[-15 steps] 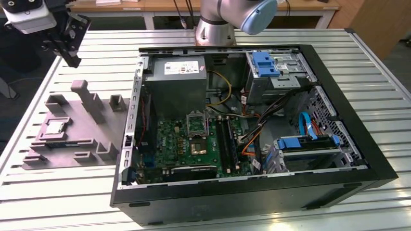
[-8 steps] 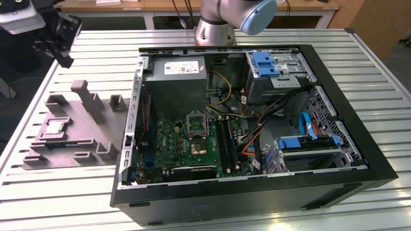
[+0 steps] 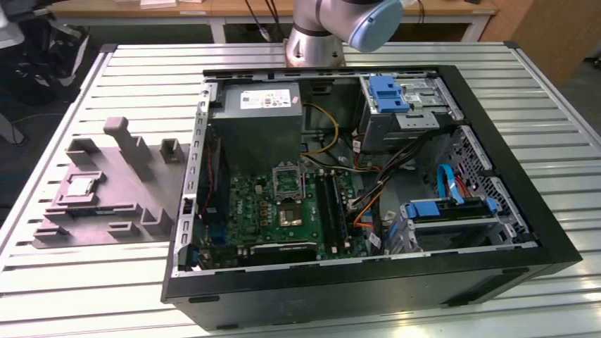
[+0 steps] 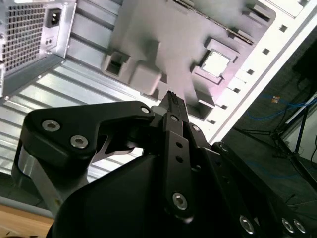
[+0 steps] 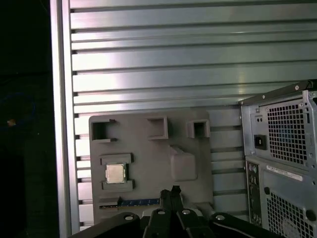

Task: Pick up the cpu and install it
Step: 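Reach for the cpu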

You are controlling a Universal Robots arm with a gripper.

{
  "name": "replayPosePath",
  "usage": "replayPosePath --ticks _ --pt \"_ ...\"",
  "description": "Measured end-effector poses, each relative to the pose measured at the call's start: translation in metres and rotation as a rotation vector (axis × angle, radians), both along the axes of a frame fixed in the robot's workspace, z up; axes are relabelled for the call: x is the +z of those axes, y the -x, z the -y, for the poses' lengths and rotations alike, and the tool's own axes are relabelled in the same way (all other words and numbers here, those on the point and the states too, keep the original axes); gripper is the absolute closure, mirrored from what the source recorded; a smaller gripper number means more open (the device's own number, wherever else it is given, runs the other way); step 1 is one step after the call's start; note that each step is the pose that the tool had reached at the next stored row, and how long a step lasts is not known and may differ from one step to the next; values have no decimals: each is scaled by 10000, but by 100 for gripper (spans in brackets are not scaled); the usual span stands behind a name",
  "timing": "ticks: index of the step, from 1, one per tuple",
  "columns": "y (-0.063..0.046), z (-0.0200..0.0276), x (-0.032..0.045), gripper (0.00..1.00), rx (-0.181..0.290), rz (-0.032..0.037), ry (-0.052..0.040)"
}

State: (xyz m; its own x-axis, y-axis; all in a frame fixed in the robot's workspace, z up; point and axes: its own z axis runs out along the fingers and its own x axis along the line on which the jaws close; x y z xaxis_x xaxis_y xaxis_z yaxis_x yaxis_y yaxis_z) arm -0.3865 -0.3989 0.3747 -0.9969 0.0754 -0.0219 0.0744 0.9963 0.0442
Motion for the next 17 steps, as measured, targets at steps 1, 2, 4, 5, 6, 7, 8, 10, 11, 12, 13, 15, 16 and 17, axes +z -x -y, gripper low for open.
replayPosePath --ticks 1,2,4,5,6,7,8,10,11,12,13,15,16,17 --pt "41 0 -5 89 1 1 -1" --pt "80 0 -10 89 0 1 0" --pt "143 0 -19 89 -1 -3 0" --pt "172 0 -23 89 0 -2 -1" --pt "198 0 -27 89 -1 -3 -1" --pt "224 0 -31 89 -1 -3 0" --pt "248 0 -35 89 -1 -4 0" --pt "286 0 -41 89 0 -5 0" --pt "304 0 -43 89 0 -6 0" --pt "320 0 -46 89 0 -5 0" --pt "334 0 -48 89 0 -5 0" --pt "358 0 -50 89 0 -6 0" --pt "365 0 -51 89 0 -6 0" --pt "369 0 -51 89 0 -6 0"
